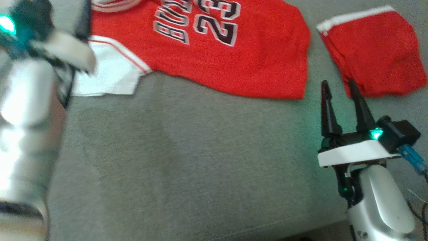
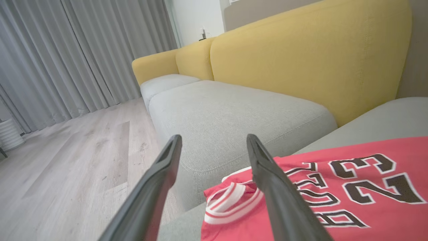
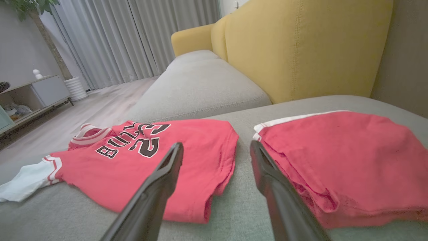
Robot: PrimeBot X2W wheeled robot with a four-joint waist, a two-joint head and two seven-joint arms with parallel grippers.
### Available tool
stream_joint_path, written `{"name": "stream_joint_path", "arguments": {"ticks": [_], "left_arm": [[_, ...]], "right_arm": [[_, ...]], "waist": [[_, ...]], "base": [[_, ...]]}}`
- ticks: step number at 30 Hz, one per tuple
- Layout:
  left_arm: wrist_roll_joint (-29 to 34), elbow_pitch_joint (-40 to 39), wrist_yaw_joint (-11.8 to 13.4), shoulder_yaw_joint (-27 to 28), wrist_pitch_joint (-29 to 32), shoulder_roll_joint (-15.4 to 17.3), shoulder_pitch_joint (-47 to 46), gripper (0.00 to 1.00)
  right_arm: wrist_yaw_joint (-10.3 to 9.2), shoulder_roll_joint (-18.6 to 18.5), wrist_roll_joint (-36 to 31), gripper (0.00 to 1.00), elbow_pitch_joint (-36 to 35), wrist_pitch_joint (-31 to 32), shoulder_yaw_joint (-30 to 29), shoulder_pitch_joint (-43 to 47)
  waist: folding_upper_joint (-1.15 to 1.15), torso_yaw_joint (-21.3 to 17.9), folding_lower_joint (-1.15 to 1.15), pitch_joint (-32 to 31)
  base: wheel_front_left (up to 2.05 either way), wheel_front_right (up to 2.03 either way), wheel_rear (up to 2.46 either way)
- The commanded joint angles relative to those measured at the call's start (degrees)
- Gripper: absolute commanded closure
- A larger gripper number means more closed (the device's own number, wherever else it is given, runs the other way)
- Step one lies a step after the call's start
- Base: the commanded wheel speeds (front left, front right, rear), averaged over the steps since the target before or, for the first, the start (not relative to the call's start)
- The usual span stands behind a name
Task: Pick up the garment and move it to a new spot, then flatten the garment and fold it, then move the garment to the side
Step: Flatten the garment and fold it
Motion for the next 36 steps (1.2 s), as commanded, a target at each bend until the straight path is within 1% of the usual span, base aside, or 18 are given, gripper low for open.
{"name": "stream_joint_path", "arguments": {"ticks": [1, 3, 7, 10, 12, 13, 16, 22, 26, 29, 33, 36], "left_arm": [[-1.1, -4.9, 0.5, 2.6, -0.4, 1.6, 2.3, 0.00], [-1.6, -9.5, 0.9, 3.1, -0.4, 1.2, 8.3, 0.00], [-2.1, -18.5, 3.4, 3.8, -0.5, -0.3, 20.3, 0.00], [-2.4, -24.3, 5.6, 4.4, -0.5, -1.8, 28.7, 0.00], [-2.5, -27.4, 6.6, 4.5, -0.5, -2.7, 33.4, 0.00], [-2.5, -27.4, 6.6, 4.5, -0.5, -2.7, 33.4, 0.00], [-2.9, -30.8, 7.5, 5.0, -0.5, -3.7, 38.8, 0.00], [-1.7, -30.8, 7.2, 4.7, -0.1, -2.2, 37.9, 0.00], [-0.8, -28.8, 6.3, 4.0, 3.3, -0.6, 34.1, 0.00], [-0.1, -25.6, 5.7, 3.9, 6.2, 0.9, 30.2, 0.00], [0.1, -19.5, 6.0, 4.7, 9.6, 2.4, 25.2, 0.00], [0.1, -14.0, 6.0, 5.3, 11.1, 3.7, 22.0, 0.00]], "right_arm": [[-0.05, -0.2, -0.9, 0.00, -2.1, -0.6, 0.0, 0.1], [-0.05, -0.2, -1.7, 0.00, -2.1, -0.6, -1.4, 0.8], [-0.05, -0.2, -2.8, 0.00, -2.0, -0.6, -2.7, 2.3], [-0.05, -0.2, -3.1, 0.00, -1.9, -0.6, -2.7, 3.4], [-0.05, -0.2, -3.1, 0.00, -1.9, -0.6, -2.8, 4.0], [-0.05, -0.2, -3.1, 0.00, -1.9, -0.6, -2.8, 4.0], [-0.05, -0.2, -2.9, 0.00, -1.9, -0.6, -2.5, 4.7], [-0.05, -0.2, -2.4, 0.00, -2.2, -0.6, -1.3, 3.9], [-0.05, -0.2, -2.0, 0.00, -2.5, -0.6, -0.9, 3.2], [-0.05, -0.2, -2.1, 0.00, -2.5, -0.6, -0.2, 2.8], [-0.05, -0.2, -1.8, 0.00, -2.7, -0.6, -0.5, 2.5], [-0.05, -0.2, -1.5, 0.00, -2.9, -0.6, 0.4, 1.9]], "waist": [[0.00, 5.2, 0.00, -4.4], [0.00, 7.1, 0.00, -5.5], [0.00, 9.8, 0.00, -7.5], [0.00, 10.7, 0.00, -8.3], [0.00, 11.0, 0.00, -8.4], [0.00, 11.0, 0.00, -8.4], [0.00, 11.0, 0.00, -8.3], [0.00, 9.4, 0.00, -6.6], [0.00, 7.6, 0.00, -4.0], [0.00, 5.8, 0.00, -2.0], [0.00, 3.9, 0.00, 0.1], [0.00, 2.5, 0.00, 1.4]], "base": [[0.00, 0.00, 0.00], [0.00, 0.00, 0.00], [0.00, 0.00, 0.00], [0.00, 0.00, 0.00], [0.00, 0.00, 0.00], [0.00, 0.00, 0.00], [0.00, 0.00, 0.00], [0.00, 0.00, 0.00], [0.00, 0.00, 0.00], [0.00, 0.00, 0.00], [0.00, 0.00, 0.00], [0.00, 0.00, 0.00]]}}
